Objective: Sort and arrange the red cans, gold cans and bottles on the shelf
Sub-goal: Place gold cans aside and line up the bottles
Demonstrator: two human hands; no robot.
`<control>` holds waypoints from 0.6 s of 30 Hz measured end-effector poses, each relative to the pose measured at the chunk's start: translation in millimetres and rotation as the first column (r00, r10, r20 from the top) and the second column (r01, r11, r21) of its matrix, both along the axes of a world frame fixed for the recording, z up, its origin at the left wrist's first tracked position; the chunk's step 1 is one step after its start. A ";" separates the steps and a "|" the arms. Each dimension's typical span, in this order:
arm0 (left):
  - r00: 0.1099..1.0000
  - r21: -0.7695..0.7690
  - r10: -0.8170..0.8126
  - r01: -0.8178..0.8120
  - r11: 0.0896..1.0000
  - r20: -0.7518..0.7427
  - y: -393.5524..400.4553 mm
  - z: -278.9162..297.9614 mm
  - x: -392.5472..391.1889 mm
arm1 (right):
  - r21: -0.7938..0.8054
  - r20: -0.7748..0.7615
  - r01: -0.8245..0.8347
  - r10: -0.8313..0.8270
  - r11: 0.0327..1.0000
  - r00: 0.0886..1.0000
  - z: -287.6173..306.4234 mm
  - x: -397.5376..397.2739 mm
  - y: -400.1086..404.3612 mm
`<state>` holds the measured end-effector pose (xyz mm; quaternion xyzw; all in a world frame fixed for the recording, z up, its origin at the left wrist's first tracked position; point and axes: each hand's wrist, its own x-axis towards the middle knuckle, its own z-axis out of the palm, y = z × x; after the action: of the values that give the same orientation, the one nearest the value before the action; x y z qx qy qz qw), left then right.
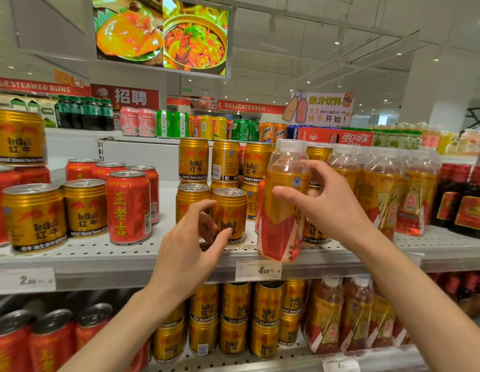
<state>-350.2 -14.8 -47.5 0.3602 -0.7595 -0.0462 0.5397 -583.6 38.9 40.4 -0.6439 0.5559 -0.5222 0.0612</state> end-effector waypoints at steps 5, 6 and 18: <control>0.985 0.017 -0.169 0.168 0.986 0.036 15.2 -0.2 -4.0 | -0.024 0.085 0.009 -0.007 1.000 0.996 -5.1 13.5 3.8; 0.981 0.014 -0.185 0.185 0.983 0.058 17.7 0.1 -7.2 | -0.033 0.104 0.022 -0.018 0.999 0.994 -6.2 16.9 5.1; 0.954 0.006 -0.294 0.294 0.956 0.051 32.9 -5.7 -32.7 | -0.016 0.392 0.007 0.000 1.000 0.920 -26.6 21.7 32.3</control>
<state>-382.9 18.0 -53.2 0.2438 -0.8183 -0.1160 0.5075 -561.9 71.2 13.7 -0.5258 0.5290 -0.6454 0.1648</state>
